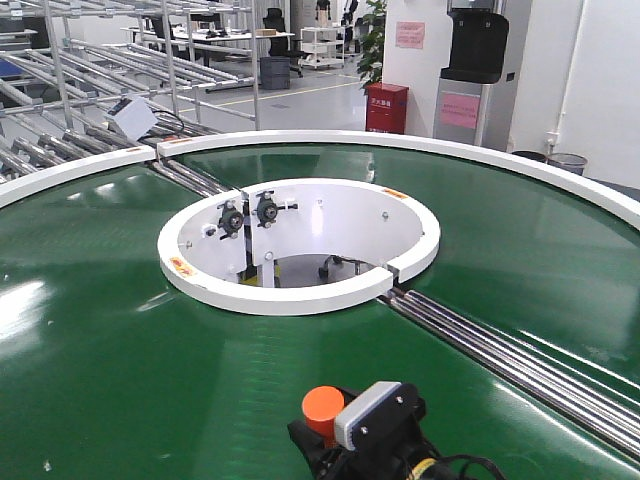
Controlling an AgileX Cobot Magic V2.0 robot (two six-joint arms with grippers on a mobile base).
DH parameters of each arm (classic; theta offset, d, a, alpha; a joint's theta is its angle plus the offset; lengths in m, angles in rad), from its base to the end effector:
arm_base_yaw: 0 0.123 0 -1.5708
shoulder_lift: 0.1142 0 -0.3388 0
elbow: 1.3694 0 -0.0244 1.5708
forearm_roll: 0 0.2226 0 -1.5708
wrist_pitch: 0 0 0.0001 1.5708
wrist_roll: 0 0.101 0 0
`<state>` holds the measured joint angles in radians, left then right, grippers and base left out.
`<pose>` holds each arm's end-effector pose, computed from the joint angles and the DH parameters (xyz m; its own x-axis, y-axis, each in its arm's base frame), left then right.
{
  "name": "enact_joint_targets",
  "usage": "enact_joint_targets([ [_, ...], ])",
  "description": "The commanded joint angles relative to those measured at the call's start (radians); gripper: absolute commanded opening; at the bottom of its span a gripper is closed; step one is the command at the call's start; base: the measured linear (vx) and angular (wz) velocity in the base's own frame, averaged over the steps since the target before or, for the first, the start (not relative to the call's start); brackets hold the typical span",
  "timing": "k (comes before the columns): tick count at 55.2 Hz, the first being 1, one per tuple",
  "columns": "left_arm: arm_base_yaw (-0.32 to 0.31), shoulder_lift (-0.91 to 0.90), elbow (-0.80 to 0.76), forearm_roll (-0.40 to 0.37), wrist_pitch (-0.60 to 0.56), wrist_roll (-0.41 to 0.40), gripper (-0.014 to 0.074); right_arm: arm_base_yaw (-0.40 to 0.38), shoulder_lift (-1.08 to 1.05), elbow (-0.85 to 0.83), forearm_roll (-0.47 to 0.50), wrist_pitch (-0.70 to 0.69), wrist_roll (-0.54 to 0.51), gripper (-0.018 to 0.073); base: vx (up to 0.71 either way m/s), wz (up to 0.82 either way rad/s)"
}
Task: Grab orange capacitor from left shelf to right conveyor
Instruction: 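Extend the right arm over the green belt and lower the cylinder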
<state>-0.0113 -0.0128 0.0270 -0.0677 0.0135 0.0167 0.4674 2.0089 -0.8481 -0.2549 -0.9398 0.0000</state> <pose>-0.0160 0.0001 0.2038 0.0588 -0.0516 -0.9969 0.0152 0.9986 -0.0508 0.3506 0.2000 0.2126 -0.0371 -0.1854 -0.9820 -0.6339 0.7640 -0.1203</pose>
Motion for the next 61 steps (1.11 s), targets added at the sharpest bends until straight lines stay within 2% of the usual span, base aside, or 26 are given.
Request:
enact_joint_targets([
  [1, -0.005, -0.011, 0.032, -0.007, -0.082, -0.006, -0.0006, -0.002, -0.02, -0.08, 0.01, -0.02, 0.013, 0.0362, 0.0, 0.0],
  [22, -0.005, -0.011, 0.032, -0.007, -0.082, -0.006, -0.0006, -0.002, 0.08, -0.179, 0.012, 0.008, 0.038, 0.0386, 0.0, 0.0],
  [32, -0.005, -0.011, 0.032, -0.007, -0.082, -0.006, -0.0006, -0.002, 0.103, -0.178, 0.015, 0.008, 0.038, 0.0468, 0.0, 0.0],
  [47, -0.005, -0.011, 0.032, -0.007, -0.082, -0.006, -0.0006, -0.003, 0.102, -0.175, 0.041, 0.012, 0.033, 0.0654, 0.0, 0.0],
  [53, -0.005, -0.011, 0.032, -0.007, -0.082, -0.006, -0.0006, -0.008, 0.079, -0.154, 0.052, 0.015, 0.011, 0.0682, 0.0, 0.0],
  [61, -0.005, -0.011, 0.032, -0.007, -0.082, -0.006, -0.0006, -0.039, -0.014, -0.063, 0.073, 0.022, -0.048, 0.0673, 0.0, 0.0],
])
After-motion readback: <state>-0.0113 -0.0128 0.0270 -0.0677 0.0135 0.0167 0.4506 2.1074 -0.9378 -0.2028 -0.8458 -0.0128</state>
